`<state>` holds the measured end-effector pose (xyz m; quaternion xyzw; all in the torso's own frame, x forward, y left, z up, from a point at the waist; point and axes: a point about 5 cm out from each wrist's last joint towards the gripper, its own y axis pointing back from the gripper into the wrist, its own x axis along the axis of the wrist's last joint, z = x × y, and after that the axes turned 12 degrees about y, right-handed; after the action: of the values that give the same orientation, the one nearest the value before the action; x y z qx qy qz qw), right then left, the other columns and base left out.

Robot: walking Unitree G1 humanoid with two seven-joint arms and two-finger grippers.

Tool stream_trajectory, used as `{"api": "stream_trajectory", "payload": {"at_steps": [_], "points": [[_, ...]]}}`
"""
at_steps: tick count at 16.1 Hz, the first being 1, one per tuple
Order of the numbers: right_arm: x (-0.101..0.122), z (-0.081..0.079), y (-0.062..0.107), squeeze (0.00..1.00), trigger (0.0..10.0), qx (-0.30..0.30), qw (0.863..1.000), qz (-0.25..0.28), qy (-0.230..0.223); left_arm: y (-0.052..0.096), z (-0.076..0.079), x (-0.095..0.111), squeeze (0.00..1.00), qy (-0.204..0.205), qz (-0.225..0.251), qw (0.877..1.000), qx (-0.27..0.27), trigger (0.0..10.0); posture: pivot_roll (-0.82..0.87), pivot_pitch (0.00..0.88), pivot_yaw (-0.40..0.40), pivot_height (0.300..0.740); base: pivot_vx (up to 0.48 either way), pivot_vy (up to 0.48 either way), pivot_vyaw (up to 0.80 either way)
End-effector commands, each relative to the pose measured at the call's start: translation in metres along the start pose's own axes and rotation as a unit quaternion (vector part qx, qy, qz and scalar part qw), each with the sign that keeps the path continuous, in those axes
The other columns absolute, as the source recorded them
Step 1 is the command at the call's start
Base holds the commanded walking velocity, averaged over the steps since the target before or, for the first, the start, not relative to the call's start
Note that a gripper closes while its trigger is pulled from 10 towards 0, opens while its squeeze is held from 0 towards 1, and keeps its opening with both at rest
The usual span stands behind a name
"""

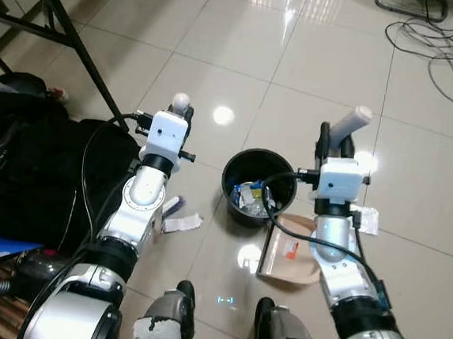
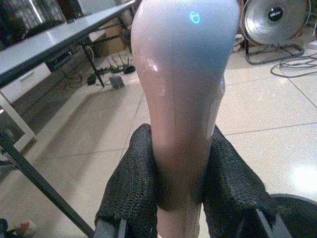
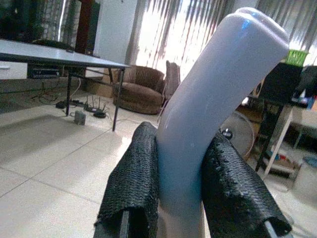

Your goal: Sweep floor

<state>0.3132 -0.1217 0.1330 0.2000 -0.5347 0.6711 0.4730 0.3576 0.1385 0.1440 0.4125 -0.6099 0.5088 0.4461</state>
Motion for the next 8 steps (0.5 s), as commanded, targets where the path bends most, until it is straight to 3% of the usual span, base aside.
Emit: {"api": "stream_trajectory", "payload": {"at_steps": [1, 5, 8], "points": [[0.001, -0.015, 0.012, 0.00, 10.0, 0.009, 0.998, -0.020, -0.057, 0.002, -0.003, -0.005, 0.00, 0.008, -0.012, 1.000, 0.014, 10.0, 0.11, 0.326, 0.054, 0.740, 0.000, 0.000, 0.00], [0.003, -0.039, 0.036, 0.00, 10.0, 0.045, 0.993, -0.046, -0.099, 0.006, 0.003, -0.017, 0.00, 0.038, -0.043, 0.998, 0.031, 10.0, 0.10, 0.326, 0.057, 0.740, 0.000, 0.000, 0.00], [0.006, -0.045, 0.043, 0.00, 10.0, 0.053, 0.991, -0.046, -0.114, 0.007, 0.005, -0.019, 0.00, 0.069, -0.050, 0.995, 0.053, 10.0, 0.10, 0.323, 0.055, 0.740, 0.000, 0.000, 0.00]]}}
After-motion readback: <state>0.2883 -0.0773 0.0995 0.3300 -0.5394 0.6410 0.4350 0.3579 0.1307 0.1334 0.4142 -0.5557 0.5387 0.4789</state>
